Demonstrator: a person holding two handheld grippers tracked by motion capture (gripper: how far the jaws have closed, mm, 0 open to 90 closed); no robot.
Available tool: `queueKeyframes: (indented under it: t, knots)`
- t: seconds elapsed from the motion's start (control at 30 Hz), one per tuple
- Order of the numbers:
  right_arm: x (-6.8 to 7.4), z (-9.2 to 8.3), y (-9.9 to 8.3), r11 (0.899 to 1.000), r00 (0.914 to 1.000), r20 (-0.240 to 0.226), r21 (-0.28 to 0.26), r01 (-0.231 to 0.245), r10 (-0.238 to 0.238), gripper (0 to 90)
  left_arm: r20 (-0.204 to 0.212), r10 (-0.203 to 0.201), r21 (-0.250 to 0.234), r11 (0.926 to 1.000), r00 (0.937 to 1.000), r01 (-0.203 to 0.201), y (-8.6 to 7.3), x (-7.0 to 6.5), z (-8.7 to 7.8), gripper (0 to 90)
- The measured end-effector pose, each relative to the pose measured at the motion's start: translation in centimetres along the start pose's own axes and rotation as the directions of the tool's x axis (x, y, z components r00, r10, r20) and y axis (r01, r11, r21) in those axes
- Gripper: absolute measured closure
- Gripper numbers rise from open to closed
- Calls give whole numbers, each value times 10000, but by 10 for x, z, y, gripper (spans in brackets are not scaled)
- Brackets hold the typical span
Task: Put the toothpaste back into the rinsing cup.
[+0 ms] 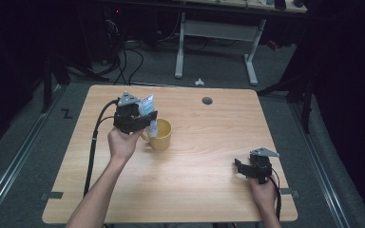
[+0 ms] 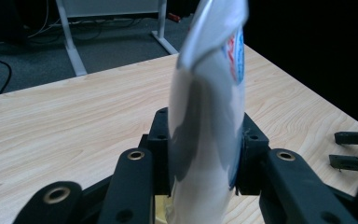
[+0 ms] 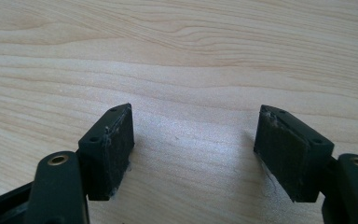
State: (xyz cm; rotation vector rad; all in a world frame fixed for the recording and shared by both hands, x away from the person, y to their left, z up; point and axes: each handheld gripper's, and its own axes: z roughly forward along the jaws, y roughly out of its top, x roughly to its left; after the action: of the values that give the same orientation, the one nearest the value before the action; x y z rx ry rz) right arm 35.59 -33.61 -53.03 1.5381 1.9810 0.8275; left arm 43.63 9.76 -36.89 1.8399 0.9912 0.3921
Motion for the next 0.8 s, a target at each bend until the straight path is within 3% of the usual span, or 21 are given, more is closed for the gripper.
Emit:
queueKeyframes:
  t: [0.8]
  knots:
    - [0, 0, 0, 10000, 10000, -2, -1, 5, -5, 285, -313, 99, 33, 9999, 9995, -98, 1, -2, 24, 660]
